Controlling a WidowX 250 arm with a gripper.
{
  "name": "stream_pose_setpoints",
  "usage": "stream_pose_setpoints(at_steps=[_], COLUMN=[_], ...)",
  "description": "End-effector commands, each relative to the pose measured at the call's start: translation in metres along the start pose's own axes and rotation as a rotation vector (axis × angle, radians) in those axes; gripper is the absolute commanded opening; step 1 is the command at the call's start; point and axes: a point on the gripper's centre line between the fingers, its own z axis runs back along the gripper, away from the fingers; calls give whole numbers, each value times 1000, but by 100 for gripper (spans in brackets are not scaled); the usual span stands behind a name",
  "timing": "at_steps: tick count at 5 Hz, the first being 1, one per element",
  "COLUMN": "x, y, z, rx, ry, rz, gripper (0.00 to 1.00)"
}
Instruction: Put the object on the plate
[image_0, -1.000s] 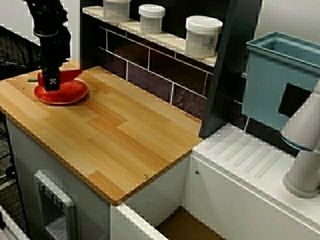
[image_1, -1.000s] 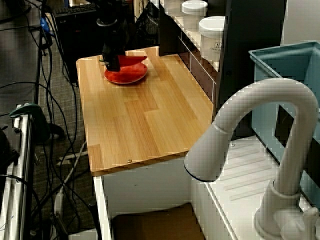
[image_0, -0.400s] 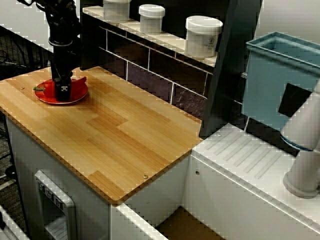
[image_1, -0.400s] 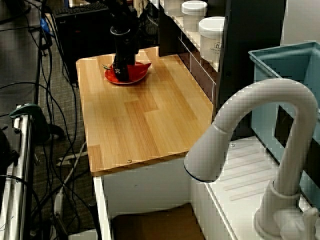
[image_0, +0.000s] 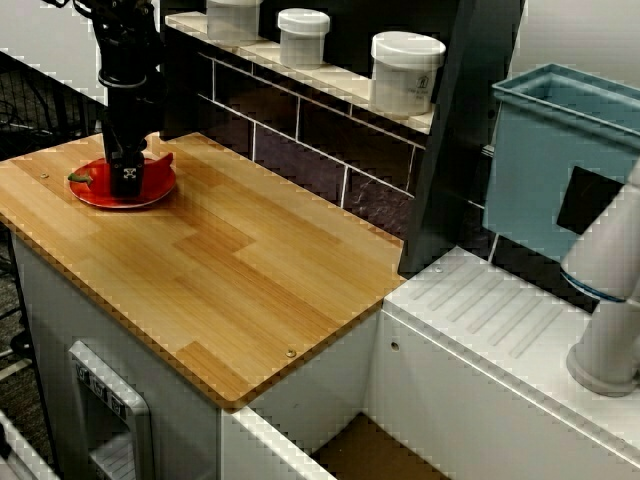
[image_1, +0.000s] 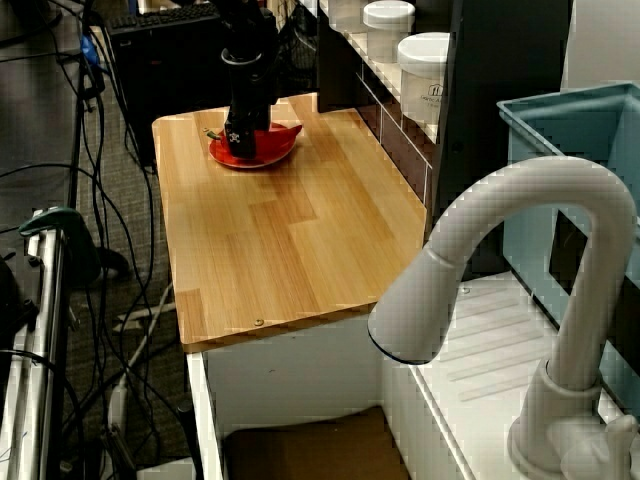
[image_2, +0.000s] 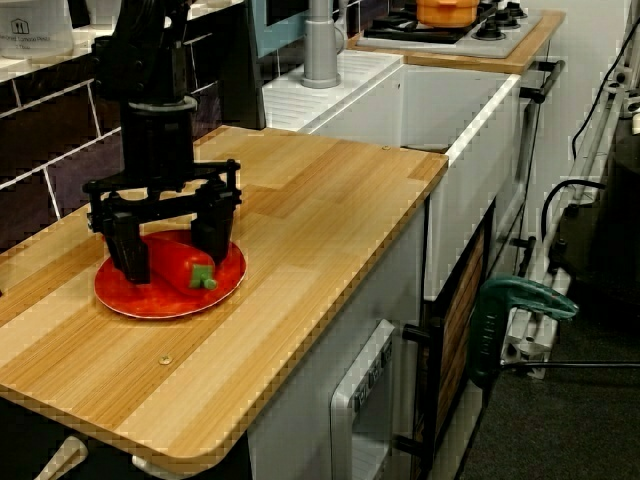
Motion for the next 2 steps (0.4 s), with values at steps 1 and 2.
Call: stream_pose_setpoints(at_steps=[1, 2], x=[-2, 0], y=[17, 17], z=[50, 53], rx=[9, 4], ry=[-65, -70], rz=[12, 4], gripper=[100, 100])
